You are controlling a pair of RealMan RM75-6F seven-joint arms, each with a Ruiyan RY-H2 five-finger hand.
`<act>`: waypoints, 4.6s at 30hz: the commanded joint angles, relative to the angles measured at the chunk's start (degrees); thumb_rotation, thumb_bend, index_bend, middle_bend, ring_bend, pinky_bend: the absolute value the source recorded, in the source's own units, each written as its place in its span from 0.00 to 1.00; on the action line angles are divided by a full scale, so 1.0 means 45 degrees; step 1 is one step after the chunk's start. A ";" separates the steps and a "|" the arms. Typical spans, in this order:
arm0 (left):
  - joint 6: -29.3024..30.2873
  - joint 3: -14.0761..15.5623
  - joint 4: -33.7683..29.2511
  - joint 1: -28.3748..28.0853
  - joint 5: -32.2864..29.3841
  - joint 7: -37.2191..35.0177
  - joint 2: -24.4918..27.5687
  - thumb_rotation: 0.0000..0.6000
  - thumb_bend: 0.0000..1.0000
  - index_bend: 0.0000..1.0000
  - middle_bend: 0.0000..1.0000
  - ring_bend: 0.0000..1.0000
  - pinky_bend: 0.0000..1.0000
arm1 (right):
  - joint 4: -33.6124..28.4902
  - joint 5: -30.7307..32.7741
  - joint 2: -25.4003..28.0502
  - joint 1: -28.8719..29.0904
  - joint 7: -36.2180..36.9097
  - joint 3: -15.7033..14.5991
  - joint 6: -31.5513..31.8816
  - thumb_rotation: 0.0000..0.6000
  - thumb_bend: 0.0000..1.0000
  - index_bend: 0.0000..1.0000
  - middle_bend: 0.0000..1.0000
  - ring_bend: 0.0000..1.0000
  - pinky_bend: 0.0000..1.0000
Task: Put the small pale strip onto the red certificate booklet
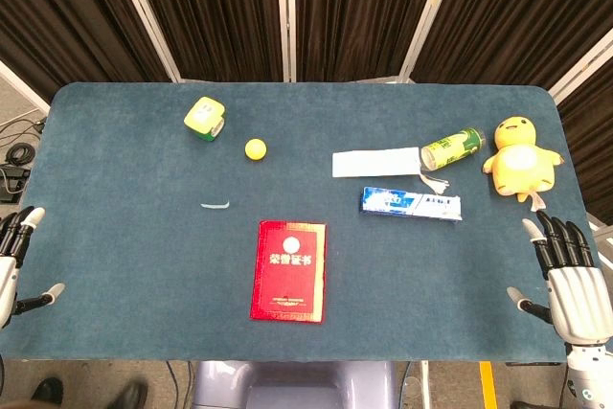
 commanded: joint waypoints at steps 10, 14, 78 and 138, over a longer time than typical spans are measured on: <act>-0.0742 -0.0059 0.0086 -0.0300 -0.0493 -0.0215 -0.0022 1.00 0.00 0.00 0.00 0.00 0.00 | -0.0045 -0.0129 0.0063 -0.0018 0.0075 -0.0084 -0.0011 1.00 0.00 0.05 0.00 0.00 0.00; -0.1766 -0.0305 0.0350 -0.0935 -0.1040 -0.0032 -0.0376 1.00 0.00 0.00 0.00 0.00 0.00 | -0.0031 -0.0074 0.0082 0.0000 0.0148 -0.0057 -0.0043 1.00 0.00 0.05 0.00 0.00 0.00; -0.9733 -0.2166 1.0293 -0.9667 -0.7221 0.3319 -0.9372 1.00 0.46 0.51 0.00 0.00 0.00 | 0.1008 0.1912 -0.0243 0.0483 0.0184 0.0601 -0.1156 1.00 0.00 0.08 0.00 0.00 0.00; -0.8087 -0.1051 0.3953 -1.0410 -0.3985 0.4491 -0.7777 1.00 0.04 0.19 0.00 0.00 0.00 | 0.0975 0.1829 0.0073 0.0326 0.0931 0.0646 -0.0825 1.00 0.00 0.09 0.00 0.00 0.00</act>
